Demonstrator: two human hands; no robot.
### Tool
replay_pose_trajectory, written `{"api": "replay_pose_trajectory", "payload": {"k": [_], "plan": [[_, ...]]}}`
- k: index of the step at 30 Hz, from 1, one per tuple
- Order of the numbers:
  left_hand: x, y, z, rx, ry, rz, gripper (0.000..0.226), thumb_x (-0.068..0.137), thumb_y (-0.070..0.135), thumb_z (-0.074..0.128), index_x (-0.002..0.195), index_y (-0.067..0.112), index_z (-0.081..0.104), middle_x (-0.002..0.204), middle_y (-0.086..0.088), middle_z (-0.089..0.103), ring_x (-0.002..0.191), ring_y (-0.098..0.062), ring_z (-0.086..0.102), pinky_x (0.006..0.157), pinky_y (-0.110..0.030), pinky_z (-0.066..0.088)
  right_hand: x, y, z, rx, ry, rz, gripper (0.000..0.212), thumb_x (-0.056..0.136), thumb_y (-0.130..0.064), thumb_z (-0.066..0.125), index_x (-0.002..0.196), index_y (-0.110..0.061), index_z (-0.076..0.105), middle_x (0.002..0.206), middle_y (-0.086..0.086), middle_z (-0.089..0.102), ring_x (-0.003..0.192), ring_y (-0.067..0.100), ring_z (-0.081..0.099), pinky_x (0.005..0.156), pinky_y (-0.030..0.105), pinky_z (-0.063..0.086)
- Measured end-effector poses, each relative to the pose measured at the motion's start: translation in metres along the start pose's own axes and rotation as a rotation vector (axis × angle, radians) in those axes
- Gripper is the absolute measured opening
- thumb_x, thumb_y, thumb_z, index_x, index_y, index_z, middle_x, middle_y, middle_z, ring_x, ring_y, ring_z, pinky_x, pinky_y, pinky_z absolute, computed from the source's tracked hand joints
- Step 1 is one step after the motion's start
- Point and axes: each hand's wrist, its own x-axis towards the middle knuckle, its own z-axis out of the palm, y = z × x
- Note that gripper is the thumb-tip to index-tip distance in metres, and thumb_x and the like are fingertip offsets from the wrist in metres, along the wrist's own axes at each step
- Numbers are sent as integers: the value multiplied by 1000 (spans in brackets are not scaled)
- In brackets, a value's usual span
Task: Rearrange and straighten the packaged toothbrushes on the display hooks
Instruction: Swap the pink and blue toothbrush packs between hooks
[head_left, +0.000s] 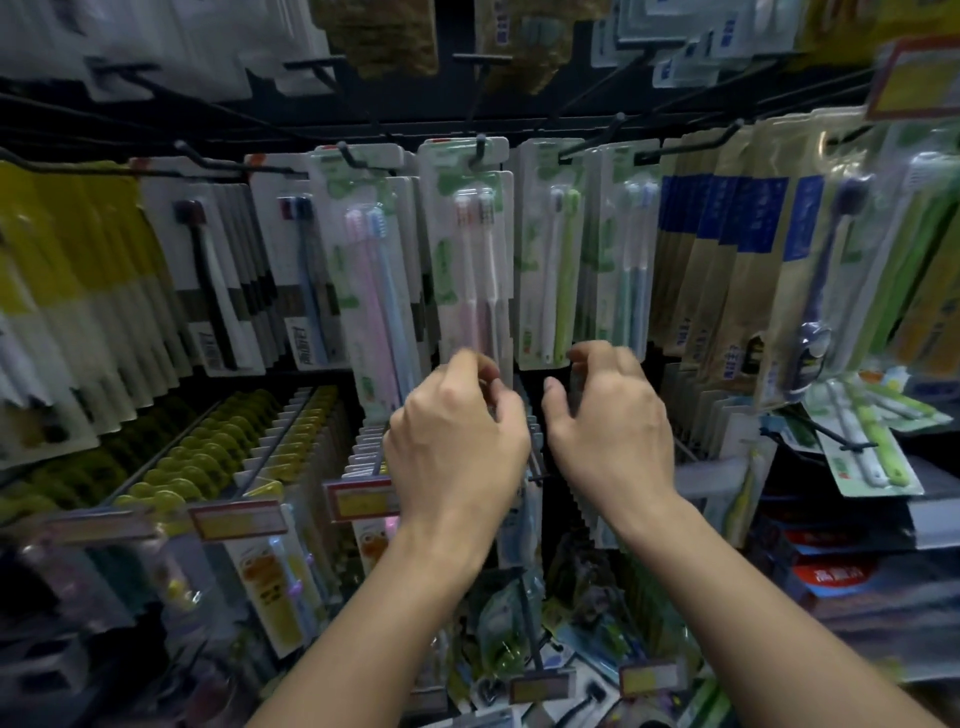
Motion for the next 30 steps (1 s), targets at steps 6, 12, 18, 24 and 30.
{"api": "replay_pose_trajectory", "payload": {"k": [6, 12, 18, 24, 30], "plan": [[8, -23, -13, 10, 53, -57, 2, 91, 27, 67, 91, 26, 69, 77, 6, 69, 74, -24, 67, 64, -36, 52, -3, -19, 11, 57, 5, -12, 46, 99, -40, 63, 136, -16, 52, 127, 8, 58, 108, 30, 63, 85, 40, 52], [17, -49, -23, 33, 115, -110, 5, 91, 35, 67, 91, 29, 66, 80, 8, 65, 77, -21, 65, 65, -38, 54, -5, -34, 20, 137, 41, -27, 57, 94, -44, 67, 139, -17, 43, 131, 6, 55, 115, 28, 60, 91, 44, 54], [29, -72, -21, 52, 141, -161, 39, 88, 48, 74, 110, 23, 54, 105, 4, 56, 97, -22, 60, 80, -34, 44, -5, -47, 31, 156, 68, -33, 68, 89, -50, 70, 139, -15, 38, 130, 6, 52, 121, 28, 54, 95, 43, 51], [33, -77, -15, 107, 105, -172, 65, 83, 58, 76, 122, 18, 43, 121, -4, 53, 116, -27, 54, 89, -36, 43, -5, -50, 40, 161, 59, -4, 77, 87, -49, 74, 143, -15, 33, 134, 8, 52, 121, 30, 57, 93, 45, 52], [37, -77, -11, 122, 80, -160, 71, 82, 60, 77, 125, 16, 42, 122, -6, 53, 112, -30, 59, 80, -30, 37, -4, -49, 39, 161, 57, -3, 78, 89, -46, 76, 143, -16, 29, 131, 7, 55, 115, 29, 61, 87, 45, 55]]}}
